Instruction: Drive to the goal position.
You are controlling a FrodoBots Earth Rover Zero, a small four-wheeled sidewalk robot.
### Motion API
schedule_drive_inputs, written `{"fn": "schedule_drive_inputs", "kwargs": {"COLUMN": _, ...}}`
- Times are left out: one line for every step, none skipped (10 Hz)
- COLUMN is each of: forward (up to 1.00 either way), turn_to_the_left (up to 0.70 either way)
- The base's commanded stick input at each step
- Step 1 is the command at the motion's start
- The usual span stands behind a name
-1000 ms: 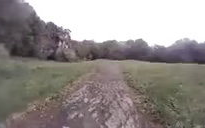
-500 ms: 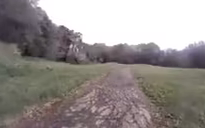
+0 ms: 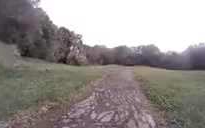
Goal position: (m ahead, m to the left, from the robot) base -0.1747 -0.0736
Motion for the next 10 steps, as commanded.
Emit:
{"fn": "schedule_drive_inputs", "kwargs": {"forward": 0.85, "turn_to_the_left": 0.00}}
{"fn": "schedule_drive_inputs", "kwargs": {"forward": 0.85, "turn_to_the_left": 0.00}}
{"fn": "schedule_drive_inputs", "kwargs": {"forward": 0.85, "turn_to_the_left": -0.21}}
{"fn": "schedule_drive_inputs", "kwargs": {"forward": 0.85, "turn_to_the_left": -0.12}}
{"fn": "schedule_drive_inputs", "kwargs": {"forward": 0.85, "turn_to_the_left": -0.03}}
{"fn": "schedule_drive_inputs", "kwargs": {"forward": 0.85, "turn_to_the_left": 0.00}}
{"fn": "schedule_drive_inputs", "kwargs": {"forward": 0.85, "turn_to_the_left": 0.00}}
{"fn": "schedule_drive_inputs", "kwargs": {"forward": 0.85, "turn_to_the_left": -0.13}}
{"fn": "schedule_drive_inputs", "kwargs": {"forward": 0.85, "turn_to_the_left": 0.00}}
{"fn": "schedule_drive_inputs", "kwargs": {"forward": 0.85, "turn_to_the_left": 0.00}}
